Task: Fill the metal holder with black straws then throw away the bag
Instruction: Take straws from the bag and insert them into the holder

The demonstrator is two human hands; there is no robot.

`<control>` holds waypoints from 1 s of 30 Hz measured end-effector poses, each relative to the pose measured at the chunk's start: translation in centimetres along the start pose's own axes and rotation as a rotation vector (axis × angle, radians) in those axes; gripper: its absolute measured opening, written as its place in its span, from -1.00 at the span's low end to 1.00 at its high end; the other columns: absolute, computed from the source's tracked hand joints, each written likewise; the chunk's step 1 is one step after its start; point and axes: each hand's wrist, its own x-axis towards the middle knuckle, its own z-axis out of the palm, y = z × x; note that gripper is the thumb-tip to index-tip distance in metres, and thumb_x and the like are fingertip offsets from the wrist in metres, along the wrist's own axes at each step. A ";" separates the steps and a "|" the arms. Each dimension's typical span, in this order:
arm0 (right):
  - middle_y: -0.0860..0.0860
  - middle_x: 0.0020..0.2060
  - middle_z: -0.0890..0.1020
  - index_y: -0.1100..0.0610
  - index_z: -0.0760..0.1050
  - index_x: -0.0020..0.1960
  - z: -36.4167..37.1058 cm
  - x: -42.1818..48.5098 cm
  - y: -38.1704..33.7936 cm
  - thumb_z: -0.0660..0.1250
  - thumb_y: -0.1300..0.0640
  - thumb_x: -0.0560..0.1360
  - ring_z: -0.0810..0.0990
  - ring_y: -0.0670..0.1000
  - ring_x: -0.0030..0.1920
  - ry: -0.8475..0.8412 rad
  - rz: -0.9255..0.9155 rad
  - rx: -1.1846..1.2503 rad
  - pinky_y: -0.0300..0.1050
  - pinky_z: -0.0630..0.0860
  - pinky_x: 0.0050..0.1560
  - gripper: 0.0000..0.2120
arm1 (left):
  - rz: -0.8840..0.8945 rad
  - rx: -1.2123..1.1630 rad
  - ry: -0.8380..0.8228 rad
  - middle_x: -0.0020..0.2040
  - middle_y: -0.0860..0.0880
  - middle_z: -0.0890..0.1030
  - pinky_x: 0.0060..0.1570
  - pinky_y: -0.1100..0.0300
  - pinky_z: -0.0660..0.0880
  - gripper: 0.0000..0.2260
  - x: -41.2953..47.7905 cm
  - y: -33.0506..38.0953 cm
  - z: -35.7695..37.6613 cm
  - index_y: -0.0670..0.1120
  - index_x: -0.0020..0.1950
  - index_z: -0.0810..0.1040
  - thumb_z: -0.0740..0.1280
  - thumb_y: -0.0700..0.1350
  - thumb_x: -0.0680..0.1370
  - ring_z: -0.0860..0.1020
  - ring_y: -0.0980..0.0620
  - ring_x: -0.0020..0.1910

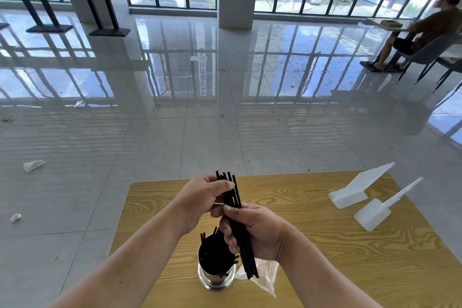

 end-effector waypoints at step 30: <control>0.08 -0.43 0.51 0.16 0.59 -0.18 -1.3 0.9 -1.1 0.42 0.00 0.63 0.53 0.04 -0.48 0.513 -0.142 0.240 -0.12 0.51 -0.47 -0.72 | 0.814 1.135 -0.033 -0.16 0.14 0.65 -0.17 0.14 0.59 -0.88 -2.5 -2.1 3.0 0.05 -0.02 0.59 0.37 0.00 0.47 0.56 0.15 -0.19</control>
